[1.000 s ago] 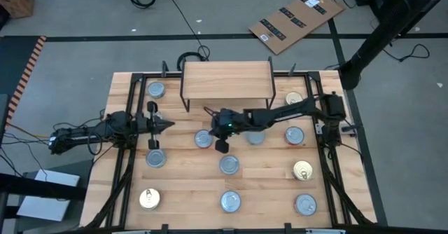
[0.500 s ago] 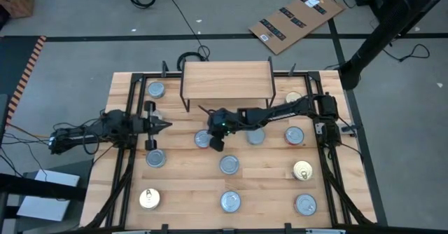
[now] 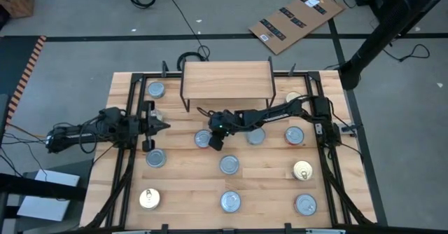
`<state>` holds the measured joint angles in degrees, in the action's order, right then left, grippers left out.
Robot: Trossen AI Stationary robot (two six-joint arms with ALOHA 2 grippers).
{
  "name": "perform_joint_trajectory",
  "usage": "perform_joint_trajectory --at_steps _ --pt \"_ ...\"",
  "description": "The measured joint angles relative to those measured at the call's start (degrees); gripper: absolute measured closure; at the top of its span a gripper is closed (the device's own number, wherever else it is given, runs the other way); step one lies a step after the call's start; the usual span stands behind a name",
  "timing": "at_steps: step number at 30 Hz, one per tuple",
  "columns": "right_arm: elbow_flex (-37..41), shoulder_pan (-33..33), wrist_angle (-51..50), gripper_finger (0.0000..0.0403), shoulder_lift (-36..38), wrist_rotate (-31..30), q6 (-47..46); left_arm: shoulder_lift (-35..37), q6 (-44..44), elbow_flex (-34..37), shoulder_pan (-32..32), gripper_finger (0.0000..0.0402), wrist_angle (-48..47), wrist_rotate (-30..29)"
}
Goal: Stack canned seafood by type on shelf
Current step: Put the red tuna can on the shelf
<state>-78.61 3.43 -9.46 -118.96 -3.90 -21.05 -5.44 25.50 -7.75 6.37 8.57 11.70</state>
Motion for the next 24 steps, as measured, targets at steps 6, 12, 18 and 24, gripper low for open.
perform_joint_trajectory --at_steps 6,12,18,24 --pt "-0.04 0.48 -2.32 0.0316 0.04 -0.13 -1.47 -3.07 0.02 -0.07 0.00 0.0396 3.77 0.61" --pt "0.04 0.48 -4.59 0.0312 3.06 -0.86 1.47 -6.11 1.14 -0.07 0.00 0.0396 5.06 1.62" --pt "0.04 -0.41 -8.28 0.0304 7.94 -2.96 4.97 -8.88 1.24 -0.09 0.00 0.0396 7.84 2.07" --pt "0.04 -2.65 -14.37 0.0311 12.27 -2.96 10.34 -13.76 -0.13 -2.71 -0.04 0.0396 8.17 2.72"
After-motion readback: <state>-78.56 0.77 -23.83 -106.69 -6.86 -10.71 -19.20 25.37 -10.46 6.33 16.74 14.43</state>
